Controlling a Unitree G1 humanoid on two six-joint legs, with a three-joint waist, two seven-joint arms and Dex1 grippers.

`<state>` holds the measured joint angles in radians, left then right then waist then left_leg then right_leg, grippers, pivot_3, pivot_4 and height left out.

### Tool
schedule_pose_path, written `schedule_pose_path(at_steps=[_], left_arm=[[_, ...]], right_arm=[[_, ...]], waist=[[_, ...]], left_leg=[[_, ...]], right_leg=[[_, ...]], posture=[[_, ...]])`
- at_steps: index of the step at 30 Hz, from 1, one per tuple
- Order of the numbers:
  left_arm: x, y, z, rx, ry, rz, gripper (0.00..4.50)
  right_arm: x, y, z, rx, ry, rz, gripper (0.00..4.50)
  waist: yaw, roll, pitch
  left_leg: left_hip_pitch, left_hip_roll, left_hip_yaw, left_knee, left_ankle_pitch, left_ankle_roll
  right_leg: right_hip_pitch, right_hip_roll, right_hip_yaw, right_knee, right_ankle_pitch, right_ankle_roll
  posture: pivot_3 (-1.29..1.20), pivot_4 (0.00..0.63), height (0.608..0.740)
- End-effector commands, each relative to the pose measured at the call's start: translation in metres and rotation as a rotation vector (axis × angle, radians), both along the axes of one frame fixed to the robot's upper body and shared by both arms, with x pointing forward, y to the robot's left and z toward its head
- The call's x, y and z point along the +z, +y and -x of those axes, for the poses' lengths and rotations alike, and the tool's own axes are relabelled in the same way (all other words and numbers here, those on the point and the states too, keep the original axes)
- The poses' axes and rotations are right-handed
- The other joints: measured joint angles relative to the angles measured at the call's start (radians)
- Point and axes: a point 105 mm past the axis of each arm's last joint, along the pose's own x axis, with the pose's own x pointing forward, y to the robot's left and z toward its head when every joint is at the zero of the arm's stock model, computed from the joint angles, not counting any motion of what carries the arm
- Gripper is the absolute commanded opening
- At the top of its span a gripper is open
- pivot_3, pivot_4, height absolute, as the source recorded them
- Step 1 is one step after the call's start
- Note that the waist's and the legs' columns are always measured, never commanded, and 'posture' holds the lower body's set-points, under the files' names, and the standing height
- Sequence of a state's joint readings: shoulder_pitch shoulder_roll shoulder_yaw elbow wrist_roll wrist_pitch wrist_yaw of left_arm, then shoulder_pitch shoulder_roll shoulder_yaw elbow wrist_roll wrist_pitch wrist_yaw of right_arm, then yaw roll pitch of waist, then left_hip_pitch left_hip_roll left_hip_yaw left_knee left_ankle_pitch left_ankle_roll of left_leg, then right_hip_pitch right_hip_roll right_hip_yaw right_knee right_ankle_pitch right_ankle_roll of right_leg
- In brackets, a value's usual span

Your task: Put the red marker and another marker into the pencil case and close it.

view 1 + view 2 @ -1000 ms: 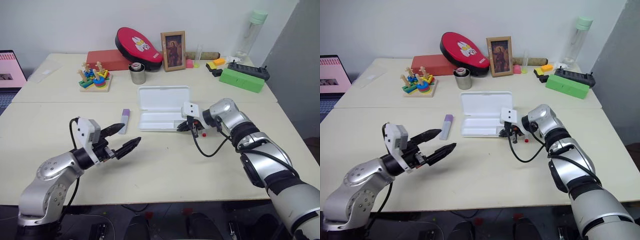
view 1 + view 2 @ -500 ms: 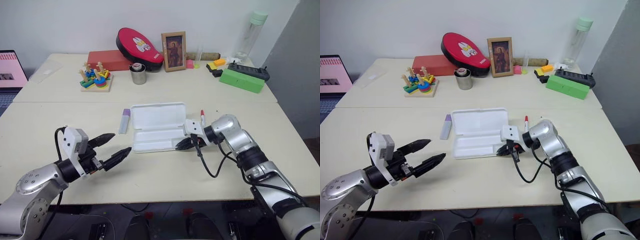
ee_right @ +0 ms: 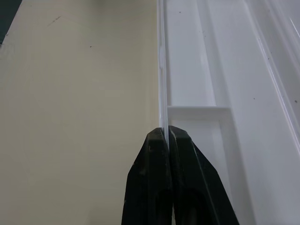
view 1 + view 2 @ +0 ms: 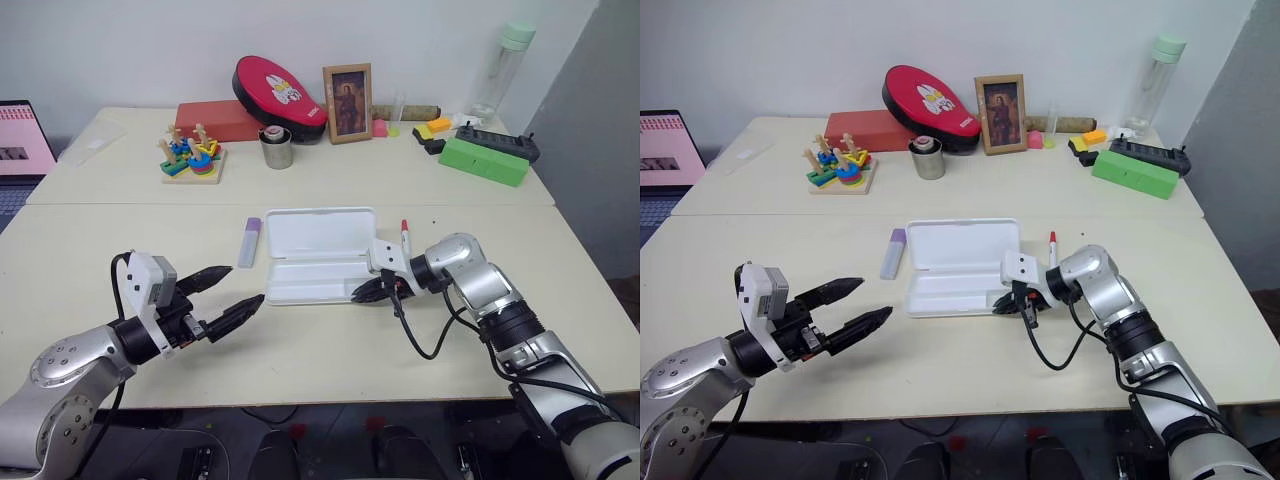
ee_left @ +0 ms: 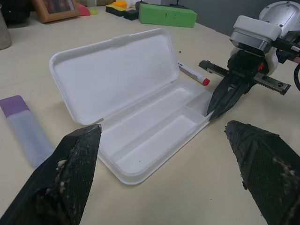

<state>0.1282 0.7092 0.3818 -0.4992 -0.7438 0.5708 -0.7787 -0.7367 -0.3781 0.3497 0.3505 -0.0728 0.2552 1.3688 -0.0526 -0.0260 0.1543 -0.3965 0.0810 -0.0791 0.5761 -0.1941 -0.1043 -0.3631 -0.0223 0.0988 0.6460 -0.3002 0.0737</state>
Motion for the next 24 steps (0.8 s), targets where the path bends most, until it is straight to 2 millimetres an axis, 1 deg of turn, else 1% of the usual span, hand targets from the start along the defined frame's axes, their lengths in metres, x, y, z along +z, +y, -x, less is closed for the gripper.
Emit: schedule_pose_path(at_steps=[1, 2, 4, 5, 8, 9, 10, 11, 12, 13, 16, 17, 19, 21, 22, 24], left_arm=[[0.009, -0.006, 0.000, -0.034, -0.031, -0.005, 4.50], [0.009, -0.006, 0.000, -0.036, -0.030, -0.005, 4.50], [0.008, -0.007, -0.001, -0.039, -0.028, -0.005, 4.50], [0.008, -0.008, -0.001, -0.042, -0.026, -0.005, 4.50], [0.009, -0.009, -0.002, -0.048, -0.027, -0.005, 4.50], [0.010, -0.010, -0.002, -0.050, -0.028, -0.004, 4.50], [0.010, -0.011, -0.003, -0.055, -0.030, -0.003, 4.50], [0.010, -0.015, -0.004, -0.072, -0.032, -0.003, 4.50], [0.011, -0.019, -0.006, -0.089, -0.034, -0.002, 4.50], [0.011, -0.023, -0.007, -0.107, -0.036, -0.002, 4.50], [0.011, -0.031, -0.009, -0.149, -0.035, -0.003, 4.50], [0.010, -0.034, -0.009, -0.170, -0.032, -0.007, 4.50], [0.009, -0.038, -0.013, -0.201, -0.030, -0.014, 4.50], [0.010, -0.040, -0.016, -0.217, -0.033, -0.016, 4.50], [0.012, -0.042, -0.019, -0.228, -0.042, -0.014, 4.50], [0.017, -0.047, -0.026, -0.254, -0.061, -0.013, 4.50]], right_arm=[[0.014, 0.005, 0.002, 0.016, -0.029, -0.047, 0.55], [0.015, 0.005, 0.002, 0.016, -0.030, -0.049, 0.88], [0.015, 0.004, 0.002, 0.016, -0.032, -0.049, 1.34], [0.017, 0.004, 0.002, 0.015, -0.034, -0.053, 1.49], [0.022, 0.003, 0.003, 0.014, -0.043, -0.066, 2.22], [0.026, 0.002, 0.002, 0.007, -0.048, -0.076, 2.53], [0.031, 0.000, 0.001, -0.005, -0.052, -0.092, 3.02], [0.044, -0.007, -0.004, -0.072, -0.068, -0.137, 3.22], [0.055, -0.014, -0.009, -0.137, -0.081, -0.176, 3.22], [0.063, -0.022, -0.014, -0.204, -0.091, -0.208, 3.45], [0.073, -0.038, -0.020, -0.345, -0.099, -0.248, 4.04], [0.075, -0.045, -0.023, -0.414, -0.106, -0.259, 4.13], [0.077, -0.060, -0.029, -0.553, -0.122, -0.266, 4.13], [0.076, -0.069, -0.033, -0.647, -0.125, -0.261, 4.39], [0.072, -0.076, -0.037, -0.728, -0.127, -0.240, 4.47], [0.062, -0.086, -0.044, -0.889, -0.116, -0.219, 4.47]], waist=[[-0.001, 0.000, 0.000], [-0.001, 0.000, 0.000], [-0.001, 0.000, 0.000], [-0.001, 0.000, 0.000], [-0.001, 0.000, 0.000], [-0.001, 0.000, 0.000], [0.000, 0.000, 0.000], [0.000, 0.000, 0.000], [0.000, 0.000, 0.000], [0.007, 0.000, 0.001], [0.017, 0.000, 0.000], [0.019, -0.001, 0.000], [0.022, -0.001, -0.001], [0.021, -0.001, 0.000], [0.021, -0.001, 0.000], [0.021, -0.001, -0.001]], left_leg=[[0.000, 0.000, 0.000, 0.000, 0.000, 0.000], [0.000, 0.000, 0.000, 0.000, 0.000, 0.000], [0.000, 0.000, 0.000, 0.000, 0.000, 0.000], [0.000, 0.000, 0.000, 0.000, 0.000, 0.000], [0.000, 0.000, 0.000, 0.000, 0.000, 0.000], [0.000, 0.000, 0.000, 0.000, 0.000, 0.000], [0.000, 0.000, 0.000, 0.000, 0.000, 0.000], [0.000, 0.000, 0.000, 0.000, 0.000, 0.000], [0.000, 0.000, 0.000, 0.000, 0.000, 0.000], [0.000, 0.000, 0.000, 0.000, 0.000, 0.000], [-0.001, 0.000, 0.000, 0.001, 0.000, 0.000], [-0.001, 0.000, 0.000, 0.001, 0.000, 0.000], [-0.001, 0.000, 0.000, 0.000, 0.000, 0.000], [-0.001, 0.000, 0.000, 0.000, 0.000, 0.000], [-0.001, 0.000, 0.000, 0.000, 0.000, 0.000], [-0.001, 0.000, 0.000, 0.000, 0.000, 0.000]], right_leg=[[0.000, 0.000, 0.000, 0.000, 0.000, 0.000], [0.000, 0.000, 0.000, 0.000, 0.000, 0.000], [0.000, 0.000, 0.000, 0.000, 0.000, 0.000], [0.000, 0.000, 0.000, 0.000, 0.000, 0.000], [0.000, 0.000, 0.000, 0.000, 0.000, 0.000], [0.000, 0.000, 0.000, 0.000, 0.000, 0.000], [0.000, 0.000, 0.000, 0.000, 0.000, 0.000], [0.000, 0.000, 0.000, 0.000, 0.000, 0.000], [0.000, 0.000, 0.000, 0.000, 0.000, 0.000], [0.000, 0.000, 0.000, 0.000, 0.000, 0.000], [0.000, 0.000, 0.000, 0.000, 0.000, 0.000], [0.000, 0.000, 0.000, 0.000, 0.000, 0.000], [-0.001, 0.000, 0.000, 0.000, 0.000, 0.000], [-0.001, 0.000, 0.000, 0.000, 0.000, 0.000], [-0.001, 0.000, 0.000, 0.000, 0.000, 0.000], [-0.002, 0.000, 0.000, 0.000, 0.000, 0.000]], posture=[[0.00, 0.150, 0.740], [0.00, 0.150, 0.740], [0.00, 0.150, 0.740], [0.00, 0.150, 0.740], [0.00, 0.150, 0.740], [0.00, 0.150, 0.740], [0.00, 0.150, 0.740], [0.00, 0.150, 0.740], [0.00, 0.150, 0.740], [0.00, 0.150, 0.740], [0.00, 0.150, 0.740], [0.00, 0.150, 0.740], [0.00, 0.150, 0.740], [0.00, 0.150, 0.740], [0.00, 0.150, 0.740], [0.00, 0.150, 0.740]])
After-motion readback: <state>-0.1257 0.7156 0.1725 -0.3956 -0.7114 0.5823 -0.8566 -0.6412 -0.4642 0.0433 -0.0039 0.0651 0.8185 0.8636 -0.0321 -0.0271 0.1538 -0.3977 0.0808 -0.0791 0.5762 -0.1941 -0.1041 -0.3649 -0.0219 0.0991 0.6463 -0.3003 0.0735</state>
